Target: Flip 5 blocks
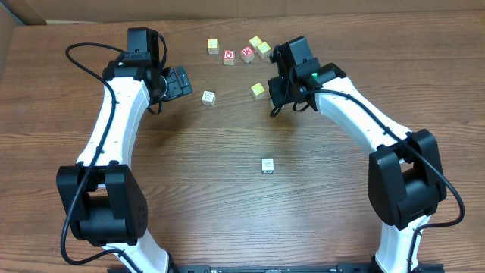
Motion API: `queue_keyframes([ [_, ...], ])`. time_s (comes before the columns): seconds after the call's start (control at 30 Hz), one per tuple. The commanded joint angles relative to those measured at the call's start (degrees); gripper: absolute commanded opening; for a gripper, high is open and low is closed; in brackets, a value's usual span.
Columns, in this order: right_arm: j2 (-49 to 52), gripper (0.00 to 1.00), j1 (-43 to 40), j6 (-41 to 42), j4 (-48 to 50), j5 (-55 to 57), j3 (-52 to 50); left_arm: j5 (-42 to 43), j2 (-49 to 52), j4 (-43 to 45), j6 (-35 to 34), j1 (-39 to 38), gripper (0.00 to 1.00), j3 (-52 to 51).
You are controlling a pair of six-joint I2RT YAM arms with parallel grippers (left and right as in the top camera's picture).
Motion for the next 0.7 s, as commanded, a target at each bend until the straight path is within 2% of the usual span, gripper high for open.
queue_keyframes([
  [0.0, -1.6, 0.30, 0.9, 4.3, -4.2, -2.1, 1.0, -0.7, 0.5, 0.0, -1.2, -0.2, 1.00, 1.2],
  [0.23, -4.9, 0.29, 1.5, 13.9, -16.2, -5.4, 1.0, -0.7, 0.5, 0.0, -1.2, -0.2, 1.00, 1.2],
  [0.43, -7.9, 0.30, 4.7, 16.8, -23.3, -8.2, 1.0, -0.7, 0.5, 0.0, -1.2, -0.2, 1.00, 1.2],
  [0.67, -7.9, 0.30, 8.8, 21.7, -26.3, -8.3, -1.9, -0.7, 0.5, 0.0, -1.2, -0.2, 1.00, 1.2],
])
